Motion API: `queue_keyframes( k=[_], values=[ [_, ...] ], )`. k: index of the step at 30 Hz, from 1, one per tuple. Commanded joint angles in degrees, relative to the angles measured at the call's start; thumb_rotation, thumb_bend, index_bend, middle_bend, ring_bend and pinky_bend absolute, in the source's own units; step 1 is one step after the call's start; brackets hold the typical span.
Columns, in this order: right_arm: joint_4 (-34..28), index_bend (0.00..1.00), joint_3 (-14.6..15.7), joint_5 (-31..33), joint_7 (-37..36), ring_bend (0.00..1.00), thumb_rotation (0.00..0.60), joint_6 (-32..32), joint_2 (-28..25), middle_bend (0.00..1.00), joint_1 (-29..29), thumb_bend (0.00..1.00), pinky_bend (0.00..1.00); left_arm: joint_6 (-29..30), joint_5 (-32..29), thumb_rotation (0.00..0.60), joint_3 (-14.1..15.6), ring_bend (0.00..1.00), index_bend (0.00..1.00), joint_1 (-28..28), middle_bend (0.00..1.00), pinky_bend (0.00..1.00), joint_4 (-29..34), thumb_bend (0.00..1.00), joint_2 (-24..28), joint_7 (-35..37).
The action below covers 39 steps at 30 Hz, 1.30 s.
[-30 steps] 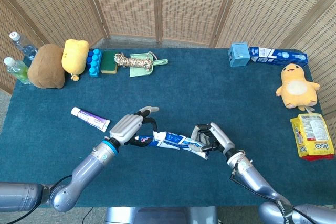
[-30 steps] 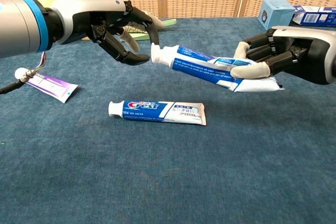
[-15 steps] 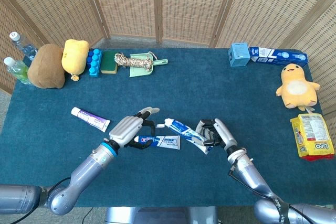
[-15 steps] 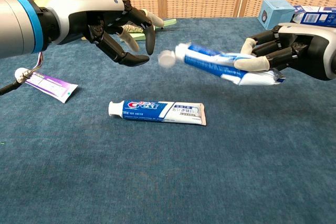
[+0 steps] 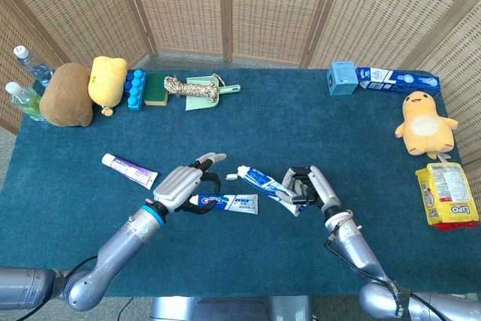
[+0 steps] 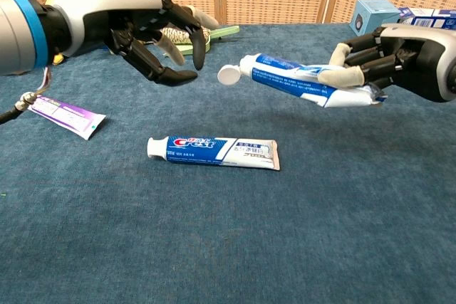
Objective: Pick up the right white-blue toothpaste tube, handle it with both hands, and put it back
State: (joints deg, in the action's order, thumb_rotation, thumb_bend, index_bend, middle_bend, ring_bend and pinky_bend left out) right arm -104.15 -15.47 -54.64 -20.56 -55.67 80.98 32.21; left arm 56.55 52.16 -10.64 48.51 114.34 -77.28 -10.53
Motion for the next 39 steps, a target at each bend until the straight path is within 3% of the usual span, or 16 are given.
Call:
queue_keyframes(
  k=[1, 7, 13, 17, 20, 26, 32, 37, 39],
  values=[
    [-0.4, 0.93, -0.4, 0.4, 0.6, 0.78, 0.600, -0.5, 0.1, 0.76, -0.3, 0.58, 0.79, 0.6, 0.6, 0.600, 0.0, 0.01, 0.50, -0.5, 0.07, 0.24, 0.5, 0.34, 0.6, 0.3],
    [-0.4, 0.93, -1.2, -0.3, -0.2, 0.78, 0.600, -0.9, -1.1, 0.76, -1.4, 0.59, 0.79, 4.5, 4.2, 0.600, 0.6, 0.00, 0.37, -3.5, 0.06, 0.23, 3.2, 0.34, 4.3, 0.0],
    [-0.1, 0.93, -1.3, -1.9, -1.2, 0.78, 0.600, -0.7, -3.0, 0.75, -2.6, 0.58, 0.79, 9.3, 8.1, 0.600, 2.0, 0.00, 0.33, -7.8, 0.06, 0.22, 6.4, 0.34, 9.2, 0.0],
    [1.3, 0.92, -1.0, -3.1, -2.3, 0.76, 0.600, -0.3, -4.3, 0.75, -3.5, 0.57, 0.76, 13.0, 11.3, 0.600, 4.0, 0.00, 0.33, -11.8, 0.06, 0.20, 8.9, 0.33, 13.6, 0.3],
    [3.6, 0.90, 0.1, -5.1, -3.1, 0.73, 0.600, 0.3, -5.5, 0.73, -4.5, 0.56, 0.72, 17.5, 14.3, 0.600, 7.1, 0.00, 0.32, -17.0, 0.06, 0.18, 11.1, 0.33, 19.0, 0.4],
    [8.7, 0.81, 2.1, -10.8, -6.8, 0.62, 0.600, 2.1, -5.8, 0.67, -5.4, 0.52, 0.55, 22.7, 17.7, 0.600, 11.3, 0.00, 0.31, -24.7, 0.06, 0.19, 12.3, 0.34, 24.8, 2.6],
    [14.0, 0.72, 4.2, -15.6, -8.7, 0.48, 0.600, 2.6, -4.7, 0.56, -5.8, 0.49, 0.36, 27.4, 18.3, 0.600, 12.7, 0.00, 0.31, -30.6, 0.06, 0.19, 11.4, 0.33, 27.2, 5.1],
    [17.8, 0.51, 5.3, -17.9, -6.8, 0.35, 0.594, 0.6, -3.5, 0.44, -6.2, 0.45, 0.24, 29.2, 18.3, 0.600, 12.6, 0.00, 0.31, -33.4, 0.06, 0.18, 10.4, 0.33, 27.9, 6.2],
    [18.8, 0.42, 5.9, -19.1, -6.4, 0.29, 0.556, -0.3, -3.4, 0.37, -6.6, 0.44, 0.23, 29.8, 18.3, 0.600, 12.5, 0.00, 0.30, -34.3, 0.06, 0.17, 9.5, 0.34, 27.7, 6.2]
  ],
)
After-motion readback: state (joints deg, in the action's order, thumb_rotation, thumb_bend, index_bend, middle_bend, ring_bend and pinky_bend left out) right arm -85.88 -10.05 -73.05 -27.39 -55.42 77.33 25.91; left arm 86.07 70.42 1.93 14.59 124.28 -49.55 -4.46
